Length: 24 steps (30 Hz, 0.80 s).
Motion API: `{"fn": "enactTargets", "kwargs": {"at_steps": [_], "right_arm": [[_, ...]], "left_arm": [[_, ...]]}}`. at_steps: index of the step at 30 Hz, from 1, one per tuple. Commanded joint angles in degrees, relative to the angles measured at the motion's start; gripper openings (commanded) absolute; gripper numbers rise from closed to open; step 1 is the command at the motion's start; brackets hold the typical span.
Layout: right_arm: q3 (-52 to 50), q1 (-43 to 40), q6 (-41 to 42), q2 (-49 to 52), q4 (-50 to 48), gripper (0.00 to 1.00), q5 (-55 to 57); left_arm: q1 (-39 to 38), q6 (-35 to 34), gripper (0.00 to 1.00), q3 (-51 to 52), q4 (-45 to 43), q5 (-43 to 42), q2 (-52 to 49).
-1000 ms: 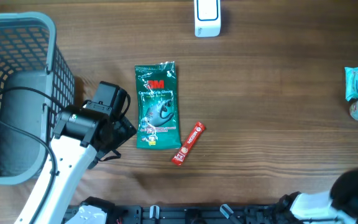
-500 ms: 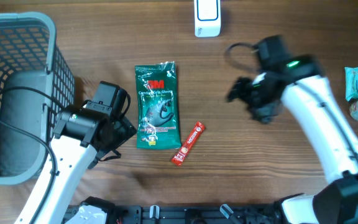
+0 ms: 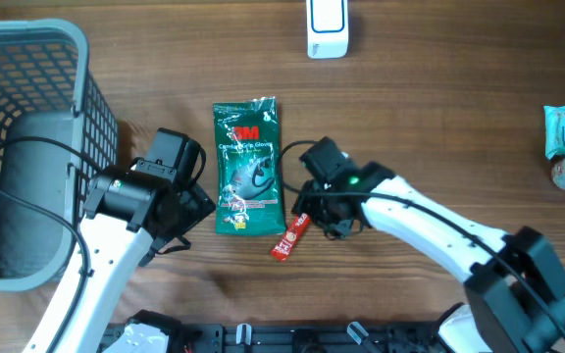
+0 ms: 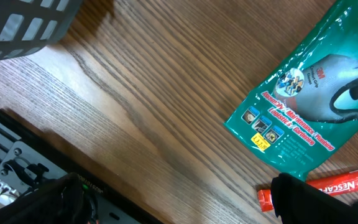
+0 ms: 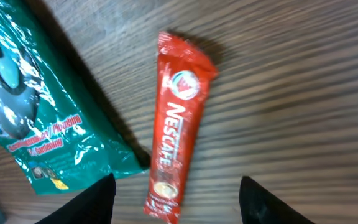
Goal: Scan the item barcode
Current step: 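Reach the right gripper to the red Nescafe stick, then grasp the Nescafe stick with the right gripper and lift it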
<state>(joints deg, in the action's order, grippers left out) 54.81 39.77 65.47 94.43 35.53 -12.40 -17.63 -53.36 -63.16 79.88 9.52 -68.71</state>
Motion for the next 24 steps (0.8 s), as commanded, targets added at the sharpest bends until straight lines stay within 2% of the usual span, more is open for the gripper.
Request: {"fn": "enactTargets", "kwargs": {"at_steps": [1, 5, 7, 10, 11, 12, 13, 14, 18, 21, 24], "right_arm": [[-0.3, 1.5, 2.1, 3.3, -2.6, 0.62, -1.1], [-0.3, 2.8, 2.0, 8.0, -3.6, 0.54, -3.2], [-0.3, 2.9, 2.1, 10.3, -2.8, 0.45, -4.2], [-0.3, 3.0, 2.2, 13.5, -1.9, 0.38, -5.8], [-0.3, 3.0, 2.2, 14.3, -1.6, 0.33, -5.9], [-0.3, 3.0, 2.2, 15.2, -1.3, 0.24, -6.6], [-0.3, 3.0, 2.2, 15.8, -1.2, 0.09, -7.8], [-0.3, 2.9, 2.3, 15.8, -1.2, 0.05, -8.5], [1.7, 1.5, 2.3, 14.6, 4.2, 0.05, -10.7], [7.2, -1.7, 1.6, 11.4, 18.0, 0.05, -12.4], [13.8, -6.1, -7.1, 8.6, 29.4, 0.05, -21.5]], "left_arm": [[-0.3, -0.9, 1.00, 0.0, 0.0, 0.2, 0.0], [-0.3, -0.9, 1.00, 0.0, 0.0, 0.2, 0.0], [-0.3, -0.9, 1.00, 0.0, 0.0, 0.2, 0.0], [-0.3, -0.9, 1.00, 0.0, 0.0, 0.2, 0.0], [-0.3, -0.9, 1.00, 0.0, 0.0, 0.2, 0.0], [-0.3, -0.9, 1.00, 0.0, 0.0, 0.2, 0.0], [-0.3, -0.9, 1.00, 0.0, 0.0, 0.2, 0.0], [-0.3, -0.9, 1.00, 0.0, 0.0, 0.2, 0.0], [-0.3, -0.9, 1.00, 0.0, 0.0, 0.2, 0.0], [-0.3, -0.9, 1.00, 0.0, 0.0, 0.2, 0.0], [-0.3, -0.9, 1.00, 0.0, 0.0, 0.1, 0.0]]}}
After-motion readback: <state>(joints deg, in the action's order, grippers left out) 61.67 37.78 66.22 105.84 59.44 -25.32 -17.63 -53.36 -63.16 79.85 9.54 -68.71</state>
